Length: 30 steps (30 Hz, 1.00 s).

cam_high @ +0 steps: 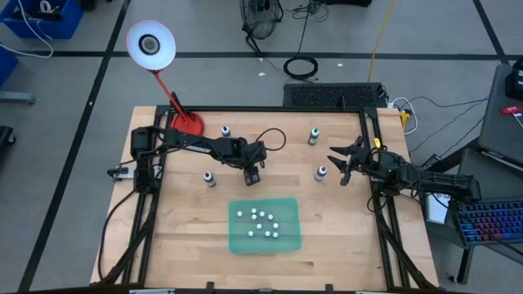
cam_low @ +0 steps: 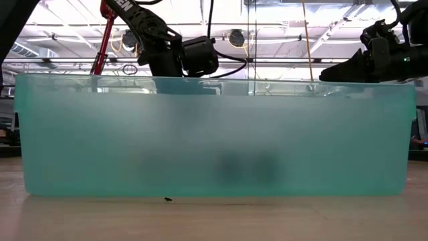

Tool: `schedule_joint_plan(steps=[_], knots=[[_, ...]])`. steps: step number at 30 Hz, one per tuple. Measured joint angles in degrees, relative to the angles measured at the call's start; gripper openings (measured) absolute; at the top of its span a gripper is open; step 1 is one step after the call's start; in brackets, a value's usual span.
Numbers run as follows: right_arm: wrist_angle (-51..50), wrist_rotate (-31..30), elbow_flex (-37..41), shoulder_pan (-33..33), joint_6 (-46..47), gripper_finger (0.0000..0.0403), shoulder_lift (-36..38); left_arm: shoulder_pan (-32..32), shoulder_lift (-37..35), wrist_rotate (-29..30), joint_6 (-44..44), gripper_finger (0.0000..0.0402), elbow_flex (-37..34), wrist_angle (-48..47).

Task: Pick & Place food coloring
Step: Put the small purple food coloring bottle into the blue bin

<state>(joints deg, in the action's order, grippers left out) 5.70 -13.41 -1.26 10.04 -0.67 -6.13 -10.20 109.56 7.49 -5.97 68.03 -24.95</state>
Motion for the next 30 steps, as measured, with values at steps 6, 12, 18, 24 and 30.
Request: schedule_joint_plan(steps=[6,12,18,24,30], knots=[[0.0,0.0,0.0,0.0,0.0,0.0141,0.0,0.0,0.0,0.0,1.2,0.0074,0.0,0.5],[0.0,0.0,0.0,0.0,0.0,0.0141,0.0,0.0,0.0,-0.1,1.8,0.0058,0.0,1.0],[0.0,0.0,0.0,0.0,0.0,0.0141,0.0,0.0,0.0,-1.1,1.8,0.0077,0.0,1.0],[0.0,0.0,0.0,0.0,0.0,0.0141,0.0,0.0,0.0,-1.6,1.2,0.0087,0.0,1.1],[0.0,0.0,0.0,0.0,0.0,0.0141,0.0,0.0,0.0,-1.4,1.9,0.0090,0.0,1.2]])
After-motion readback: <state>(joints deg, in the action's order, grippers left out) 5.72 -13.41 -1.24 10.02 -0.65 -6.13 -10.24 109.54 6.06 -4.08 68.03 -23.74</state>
